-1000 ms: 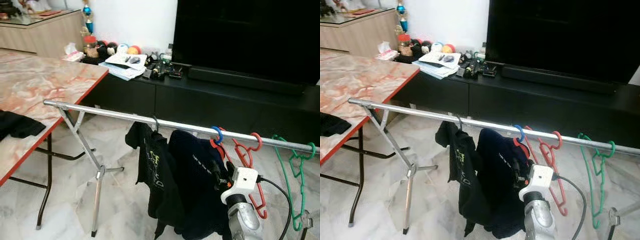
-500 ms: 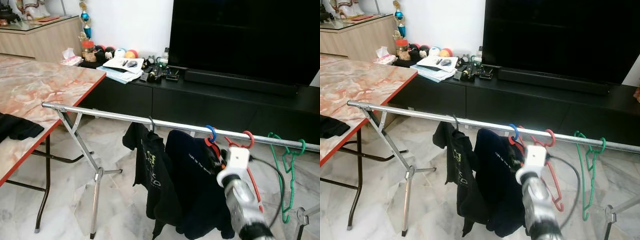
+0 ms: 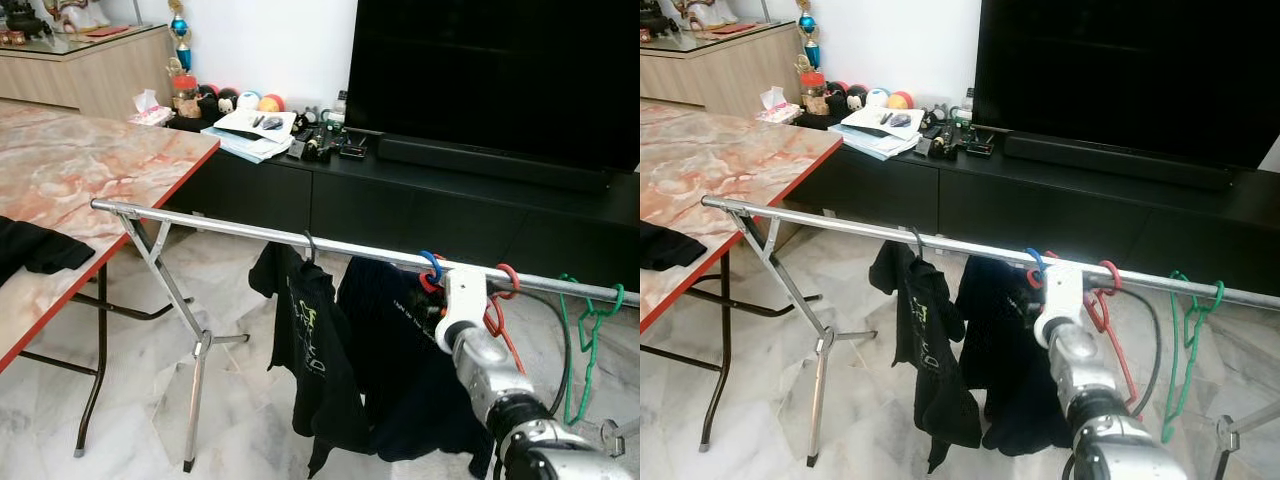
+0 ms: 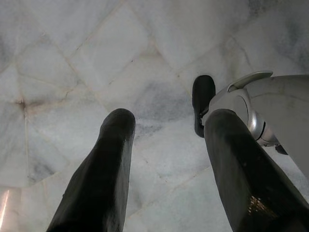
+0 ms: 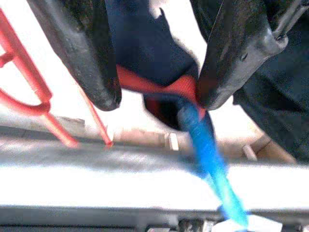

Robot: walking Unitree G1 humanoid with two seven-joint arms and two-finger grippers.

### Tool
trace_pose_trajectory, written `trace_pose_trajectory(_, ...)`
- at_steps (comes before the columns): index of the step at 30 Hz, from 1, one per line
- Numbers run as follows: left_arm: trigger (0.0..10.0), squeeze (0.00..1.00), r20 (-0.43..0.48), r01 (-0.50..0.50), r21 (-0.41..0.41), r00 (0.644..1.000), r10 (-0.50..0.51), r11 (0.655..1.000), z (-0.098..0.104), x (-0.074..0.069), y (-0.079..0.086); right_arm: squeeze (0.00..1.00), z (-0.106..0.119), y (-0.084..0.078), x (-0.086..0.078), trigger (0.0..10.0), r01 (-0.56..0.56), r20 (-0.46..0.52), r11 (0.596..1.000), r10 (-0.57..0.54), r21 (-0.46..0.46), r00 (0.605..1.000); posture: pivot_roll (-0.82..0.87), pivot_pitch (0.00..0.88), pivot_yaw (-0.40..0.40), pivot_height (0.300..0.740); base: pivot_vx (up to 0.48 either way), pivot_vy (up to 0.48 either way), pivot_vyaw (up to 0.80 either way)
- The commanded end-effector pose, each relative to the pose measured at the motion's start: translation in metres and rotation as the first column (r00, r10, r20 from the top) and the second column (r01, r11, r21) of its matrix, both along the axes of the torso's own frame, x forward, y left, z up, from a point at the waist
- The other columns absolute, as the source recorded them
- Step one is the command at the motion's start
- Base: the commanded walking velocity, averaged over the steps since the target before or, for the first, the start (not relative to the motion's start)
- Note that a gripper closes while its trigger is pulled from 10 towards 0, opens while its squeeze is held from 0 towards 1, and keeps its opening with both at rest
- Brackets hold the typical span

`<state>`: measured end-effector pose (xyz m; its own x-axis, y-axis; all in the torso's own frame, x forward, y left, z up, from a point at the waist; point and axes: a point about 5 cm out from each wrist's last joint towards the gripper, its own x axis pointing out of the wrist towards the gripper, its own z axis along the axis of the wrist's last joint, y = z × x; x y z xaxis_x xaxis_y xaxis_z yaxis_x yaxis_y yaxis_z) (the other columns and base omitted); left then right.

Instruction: Hang hanger

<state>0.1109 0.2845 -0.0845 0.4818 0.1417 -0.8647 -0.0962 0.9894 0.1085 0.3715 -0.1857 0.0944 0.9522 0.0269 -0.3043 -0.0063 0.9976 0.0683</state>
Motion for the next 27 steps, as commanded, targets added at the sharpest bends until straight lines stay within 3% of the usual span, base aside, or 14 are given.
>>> trace_pose_trajectory(1, 10.0, 0.0, -0.024, -0.004, -0.009, 1.0, 0.004, 1.0, -0.002, -0.004, -0.001, 0.0, 0.005, -0.002, 0.003, 10.0, 0.016, 0.014, 1.0, -0.016, 0.01, 1.0, 0.14, 0.0, -0.034, 0.74, 0.0, 0.0, 0.0)
trace_pose_trajectory(14, 10.0, 0.0, -0.028, 0.005, -0.016, 1.0, -0.006, 1.0, -0.002, -0.003, -0.003, 0.0, -0.019, 0.002, -0.009, 10.0, -0.059, -0.136, 0.998, 0.064, 0.038, 0.989, 0.14, 0.0, -0.041, 0.74, 0.0, 0.0, 0.0)
trace_pose_trajectory(27, 10.0, 0.0, -0.027, 0.001, -0.021, 1.0, -0.002, 1.0, -0.002, -0.003, -0.003, 0.0, -0.021, -0.004, -0.009, 10.0, 0.008, -0.193, 1.0, -0.007, 0.003, 0.981, 0.17, 0.0, -0.052, 0.74, 0.0, 0.0, 0.0)
